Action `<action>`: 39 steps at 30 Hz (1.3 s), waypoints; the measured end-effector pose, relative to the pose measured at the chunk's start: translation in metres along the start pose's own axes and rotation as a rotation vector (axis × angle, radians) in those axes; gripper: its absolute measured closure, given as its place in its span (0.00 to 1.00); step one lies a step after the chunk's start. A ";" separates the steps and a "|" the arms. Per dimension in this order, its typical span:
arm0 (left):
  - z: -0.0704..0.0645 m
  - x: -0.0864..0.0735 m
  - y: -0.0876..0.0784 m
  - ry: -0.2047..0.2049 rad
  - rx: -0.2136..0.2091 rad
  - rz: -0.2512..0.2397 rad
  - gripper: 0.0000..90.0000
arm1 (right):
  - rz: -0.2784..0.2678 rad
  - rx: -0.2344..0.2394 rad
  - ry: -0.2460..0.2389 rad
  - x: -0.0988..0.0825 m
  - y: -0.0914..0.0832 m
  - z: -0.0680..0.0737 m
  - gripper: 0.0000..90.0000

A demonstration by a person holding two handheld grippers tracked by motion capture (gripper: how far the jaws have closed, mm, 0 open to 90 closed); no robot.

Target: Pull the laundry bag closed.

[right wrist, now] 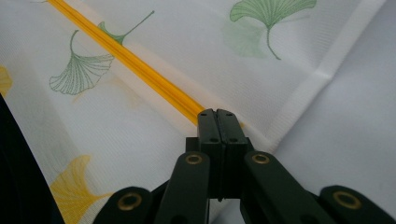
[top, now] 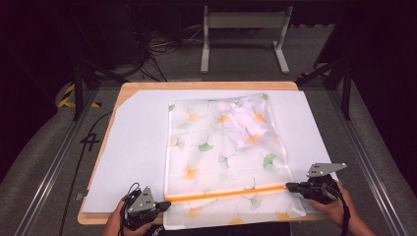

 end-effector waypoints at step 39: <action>0.001 0.004 -0.004 0.014 0.000 -0.015 1.00 | -0.115 -0.046 -0.086 0.003 -0.009 0.004 0.97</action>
Point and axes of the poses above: each handheld gripper's, and its own axes: y roughly forward along the jaws, x roughly out of its top, z roughly to its left, the point moved 8 cm from there along y, roughly forward along the jaws, and after that the axes turned 5 degrees about x, right-handed, at the moved point
